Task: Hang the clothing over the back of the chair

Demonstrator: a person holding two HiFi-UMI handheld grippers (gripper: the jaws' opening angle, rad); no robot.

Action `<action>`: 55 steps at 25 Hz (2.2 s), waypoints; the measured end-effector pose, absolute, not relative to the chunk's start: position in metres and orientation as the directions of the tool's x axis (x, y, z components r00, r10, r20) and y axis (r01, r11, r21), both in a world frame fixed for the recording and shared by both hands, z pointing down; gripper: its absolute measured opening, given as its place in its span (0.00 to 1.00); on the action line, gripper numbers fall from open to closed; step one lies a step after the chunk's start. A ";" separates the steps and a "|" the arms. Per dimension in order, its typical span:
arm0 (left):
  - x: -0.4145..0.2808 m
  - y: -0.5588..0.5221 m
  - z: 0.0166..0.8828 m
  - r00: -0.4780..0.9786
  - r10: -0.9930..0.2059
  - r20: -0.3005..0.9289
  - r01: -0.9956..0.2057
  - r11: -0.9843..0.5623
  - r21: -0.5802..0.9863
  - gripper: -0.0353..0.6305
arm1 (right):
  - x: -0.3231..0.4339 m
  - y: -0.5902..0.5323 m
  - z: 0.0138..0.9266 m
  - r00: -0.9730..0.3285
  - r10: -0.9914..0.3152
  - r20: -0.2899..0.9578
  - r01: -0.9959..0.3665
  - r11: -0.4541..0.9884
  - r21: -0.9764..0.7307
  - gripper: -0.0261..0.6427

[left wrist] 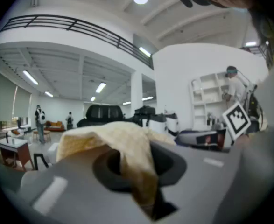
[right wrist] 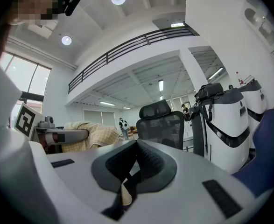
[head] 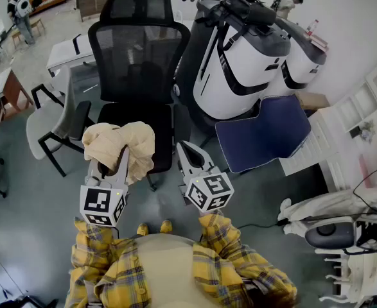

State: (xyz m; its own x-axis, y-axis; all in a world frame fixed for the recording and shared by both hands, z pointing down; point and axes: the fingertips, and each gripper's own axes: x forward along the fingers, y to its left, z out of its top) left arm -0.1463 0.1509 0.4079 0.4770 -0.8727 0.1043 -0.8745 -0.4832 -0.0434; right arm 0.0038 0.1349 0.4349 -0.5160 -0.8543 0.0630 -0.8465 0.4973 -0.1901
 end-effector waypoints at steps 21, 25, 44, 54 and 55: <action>-0.106 0.119 0.426 0.460 -0.874 0.155 -0.883 -0.468 -0.022 0.16 | 0.035 0.098 0.447 -0.576 -0.815 0.059 -0.802 0.551 -0.230 0.06; -0.110 0.109 0.429 0.460 -0.874 0.154 -0.883 -0.469 -0.024 0.16 | 0.030 0.087 0.451 -0.579 -0.812 0.064 -0.801 0.554 -0.226 0.06; -0.138 0.001 0.405 0.587 -0.800 0.123 -0.805 -0.593 -0.016 0.16 | -0.009 -0.017 0.432 -0.535 -0.842 0.072 -0.838 0.517 -0.177 0.06; -0.159 -0.037 0.398 0.677 -0.728 0.111 -0.730 -0.683 -0.028 0.16 | -0.034 -0.056 0.422 -0.488 -0.869 0.082 -0.870 0.476 -0.129 0.06; -0.162 -0.042 0.397 0.680 -0.725 0.109 -0.726 -0.687 -0.031 0.16 | -0.036 -0.059 0.421 -0.482 -0.872 0.081 -0.873 0.471 -0.125 0.06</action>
